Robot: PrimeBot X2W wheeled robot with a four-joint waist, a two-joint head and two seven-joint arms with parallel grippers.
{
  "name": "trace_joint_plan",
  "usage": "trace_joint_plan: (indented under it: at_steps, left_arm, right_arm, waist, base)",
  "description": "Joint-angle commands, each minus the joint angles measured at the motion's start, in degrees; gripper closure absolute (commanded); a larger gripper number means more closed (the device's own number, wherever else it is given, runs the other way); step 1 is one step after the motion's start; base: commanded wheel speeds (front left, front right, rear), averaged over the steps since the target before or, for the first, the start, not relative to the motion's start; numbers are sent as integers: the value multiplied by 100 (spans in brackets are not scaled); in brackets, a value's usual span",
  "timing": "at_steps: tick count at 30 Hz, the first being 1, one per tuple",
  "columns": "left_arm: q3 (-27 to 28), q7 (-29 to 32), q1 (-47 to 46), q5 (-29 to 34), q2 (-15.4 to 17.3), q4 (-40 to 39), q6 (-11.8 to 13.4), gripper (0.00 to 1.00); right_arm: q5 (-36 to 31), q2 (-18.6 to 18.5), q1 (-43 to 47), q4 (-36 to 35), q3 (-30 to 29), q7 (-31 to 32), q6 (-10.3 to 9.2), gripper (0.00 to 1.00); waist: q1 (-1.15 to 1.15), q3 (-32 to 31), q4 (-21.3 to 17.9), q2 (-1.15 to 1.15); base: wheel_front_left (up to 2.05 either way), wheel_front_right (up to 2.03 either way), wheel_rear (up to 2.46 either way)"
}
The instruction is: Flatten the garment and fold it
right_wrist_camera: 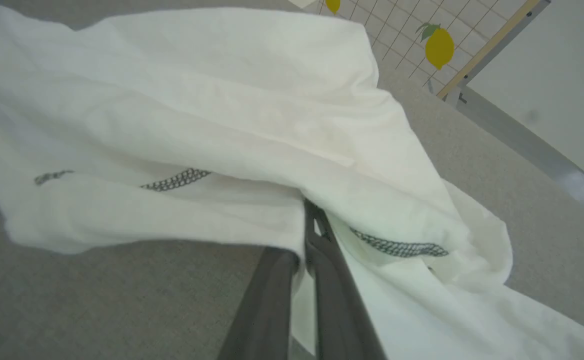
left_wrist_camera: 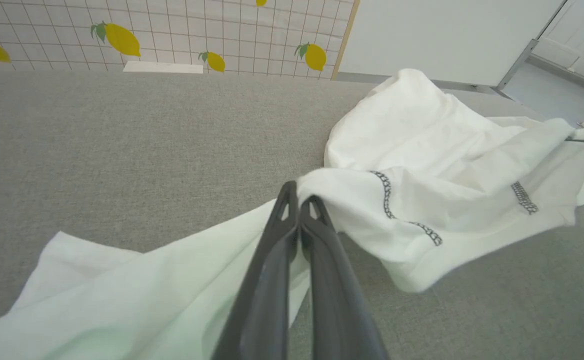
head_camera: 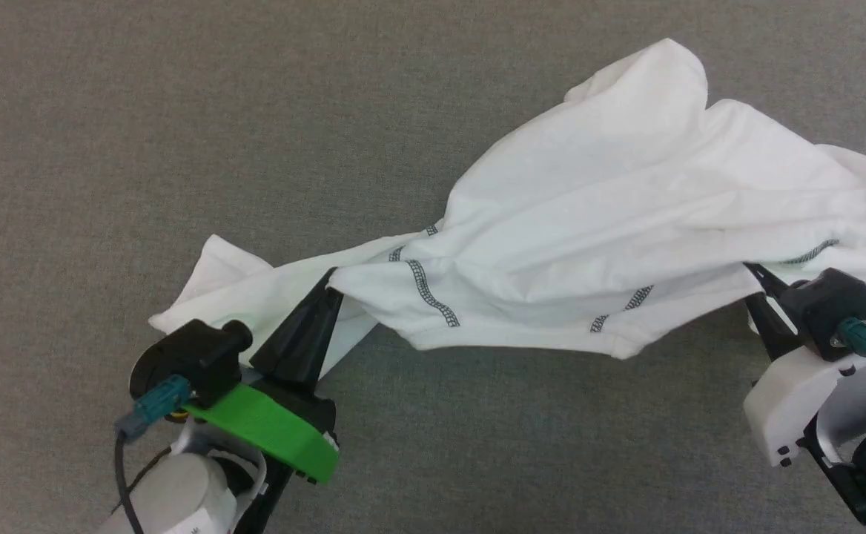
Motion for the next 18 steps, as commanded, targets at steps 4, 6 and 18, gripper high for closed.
trace_joint_plan:
  at_steps: [4, 6, 18]
  left_arm:
    - [235, -75, 10, -73, 163, -413, 64, 100]
    - [357, -52, -56, -61, 229, -610, 148, 100]
    - [894, 666, -1256, 4, 634, -1391, 346, 100]
  right_arm:
    - [-70, 153, -88, -286, -161, -164, -9, 100]
    - [-95, 184, -188, -345, -230, -235, -9, 100]
    - [-127, -170, -1629, -576, -263, -200, -9, 100]
  waist:
    - [0, -437, -264, 0]
    - [0, -558, -312, 0]
    - [0, -1125, -504, 0]
  base:
    - [0, 0, 0]
    - [0, 0, 0]
    - [0, 0, 0]
